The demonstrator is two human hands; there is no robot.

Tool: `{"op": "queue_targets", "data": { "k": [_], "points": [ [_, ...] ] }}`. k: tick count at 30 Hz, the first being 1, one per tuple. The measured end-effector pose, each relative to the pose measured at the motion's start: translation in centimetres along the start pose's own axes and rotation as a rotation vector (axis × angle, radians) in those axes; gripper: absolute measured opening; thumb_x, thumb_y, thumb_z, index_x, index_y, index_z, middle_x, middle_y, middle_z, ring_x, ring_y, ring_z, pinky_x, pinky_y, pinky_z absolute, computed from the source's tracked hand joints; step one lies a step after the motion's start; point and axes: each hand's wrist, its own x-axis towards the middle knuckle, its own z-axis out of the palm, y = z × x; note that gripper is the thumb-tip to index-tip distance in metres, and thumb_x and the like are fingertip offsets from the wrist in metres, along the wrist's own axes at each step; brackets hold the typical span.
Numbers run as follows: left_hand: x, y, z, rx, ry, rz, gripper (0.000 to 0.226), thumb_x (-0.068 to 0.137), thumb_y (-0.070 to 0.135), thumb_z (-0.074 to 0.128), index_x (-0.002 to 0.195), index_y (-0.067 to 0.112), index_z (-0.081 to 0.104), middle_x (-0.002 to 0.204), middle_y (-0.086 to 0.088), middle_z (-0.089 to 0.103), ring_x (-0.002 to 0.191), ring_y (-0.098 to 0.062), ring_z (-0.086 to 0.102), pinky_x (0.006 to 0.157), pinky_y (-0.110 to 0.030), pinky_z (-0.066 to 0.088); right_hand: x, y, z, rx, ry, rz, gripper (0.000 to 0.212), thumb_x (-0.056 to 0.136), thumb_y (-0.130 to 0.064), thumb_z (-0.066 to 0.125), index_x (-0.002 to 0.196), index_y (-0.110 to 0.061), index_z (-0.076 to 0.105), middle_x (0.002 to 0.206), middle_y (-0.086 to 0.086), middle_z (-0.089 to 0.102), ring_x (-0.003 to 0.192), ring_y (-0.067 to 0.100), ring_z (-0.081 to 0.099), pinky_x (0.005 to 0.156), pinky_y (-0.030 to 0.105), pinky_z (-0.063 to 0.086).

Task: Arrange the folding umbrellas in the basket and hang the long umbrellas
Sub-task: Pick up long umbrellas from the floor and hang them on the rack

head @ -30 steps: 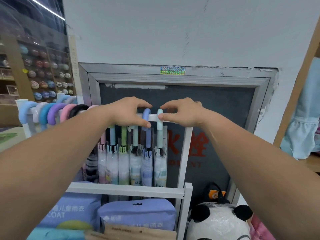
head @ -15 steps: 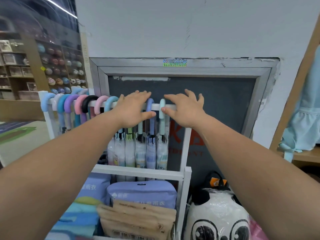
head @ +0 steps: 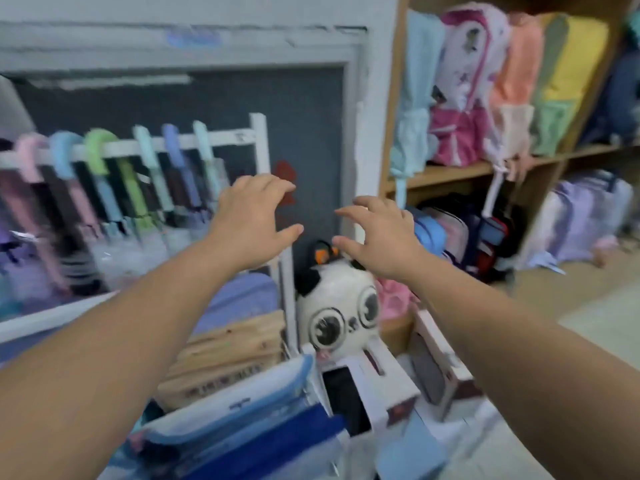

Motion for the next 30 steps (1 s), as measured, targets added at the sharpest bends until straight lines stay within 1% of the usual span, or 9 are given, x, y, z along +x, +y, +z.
{"op": "queue_targets", "data": {
  "k": [3,7,10,13,15,19,22,26,30],
  "points": [
    [-0.6,5.8,3.7,-0.066,-0.094,0.083,0.072,0.075,0.062,0.057,0.135,0.023,0.055,0.138,-0.003,0.056,0.126,-0.033,0.049,0.102,-0.048,0.043,-6.4,5.1,-1.2,-0.074,-0.039,0.136,0.056,0.087,-0.061,0.059,0.139,-0.042,0.051,0.152,-0.004,0.040,0.140,0.028,0.033,0.110,0.046,0.024],
    [-1.9,15.1,8.7,-0.140,-0.235,0.199,0.072,0.076,0.066,0.056,0.135,0.025,0.056,0.137,-0.002,0.055,0.125,-0.033,0.049,0.102,-0.046,0.042,-15.7,12.9,-2.9,-0.148,-0.105,0.306,0.054,0.085,-0.064,0.058,0.136,-0.045,0.052,0.152,-0.008,0.040,0.138,0.028,0.036,0.109,0.047,0.025],
    [-3.0,22.6,12.5,-0.175,-0.307,0.269,0.078,0.071,0.071,0.045,0.133,0.025,0.057,0.135,-0.002,0.057,0.124,-0.032,0.051,0.102,-0.045,0.043,-22.5,19.2,-3.6,-0.182,-0.190,0.448,0.054,0.086,-0.066,0.055,0.136,-0.048,0.048,0.154,-0.009,0.036,0.135,0.028,0.037,0.109,0.047,0.027],
    [-4.3,30.4,16.9,-0.197,-0.393,0.303,0.072,0.072,0.067,0.056,0.133,0.028,0.056,0.133,-0.001,0.057,0.122,-0.031,0.051,0.102,-0.044,0.043,-29.2,25.8,-3.5,-0.172,-0.276,0.576,0.053,0.087,-0.065,0.055,0.137,-0.047,0.047,0.156,-0.008,0.034,0.139,0.028,0.034,0.111,0.046,0.025],
    [-5.5,35.5,19.9,-0.225,-0.455,0.302,0.069,0.077,0.062,0.065,0.135,0.027,0.055,0.135,-0.003,0.056,0.124,-0.032,0.051,0.103,-0.043,0.042,-33.3,30.2,-3.1,-0.156,-0.337,0.642,0.055,0.088,-0.063,0.056,0.139,-0.045,0.048,0.156,-0.007,0.035,0.139,0.028,0.034,0.112,0.045,0.026],
    [-8.4,44.0,25.6,-0.224,-0.652,0.239,0.068,0.083,0.059,0.065,0.140,0.026,0.049,0.143,-0.003,0.050,0.130,-0.032,0.045,0.104,-0.044,0.042,-40.4,37.5,-2.1,-0.087,-0.508,0.756,0.060,0.089,-0.062,0.056,0.144,-0.041,0.045,0.157,-0.004,0.034,0.140,0.028,0.035,0.112,0.046,0.029],
    [-10.2,47.6,29.0,-0.221,-0.801,0.208,0.069,0.087,0.058,0.064,0.144,0.024,0.045,0.144,-0.004,0.048,0.131,-0.031,0.044,0.104,-0.043,0.042,-44.0,41.8,-1.4,-0.079,-0.607,0.780,0.060,0.088,-0.063,0.055,0.143,-0.042,0.045,0.156,-0.005,0.035,0.139,0.027,0.036,0.112,0.046,0.029],
    [-11.3,49.9,33.3,-0.229,-0.876,0.183,0.071,0.087,0.058,0.062,0.147,0.025,0.043,0.148,-0.002,0.045,0.135,-0.028,0.041,0.109,-0.044,0.038,-45.9,46.5,0.6,-0.067,-0.700,0.819,0.058,0.089,-0.064,0.053,0.143,-0.044,0.044,0.154,-0.008,0.035,0.138,0.025,0.036,0.111,0.045,0.030],
    [-11.3,51.1,38.6,-0.230,-0.963,0.138,0.070,0.088,0.056,0.062,0.148,0.026,0.042,0.151,-0.001,0.044,0.139,-0.026,0.038,0.112,-0.044,0.036,-45.4,50.7,4.3,-0.076,-0.775,0.788,0.059,0.090,-0.062,0.053,0.144,-0.042,0.043,0.155,-0.007,0.036,0.137,0.025,0.037,0.110,0.045,0.031]
  ]
}}
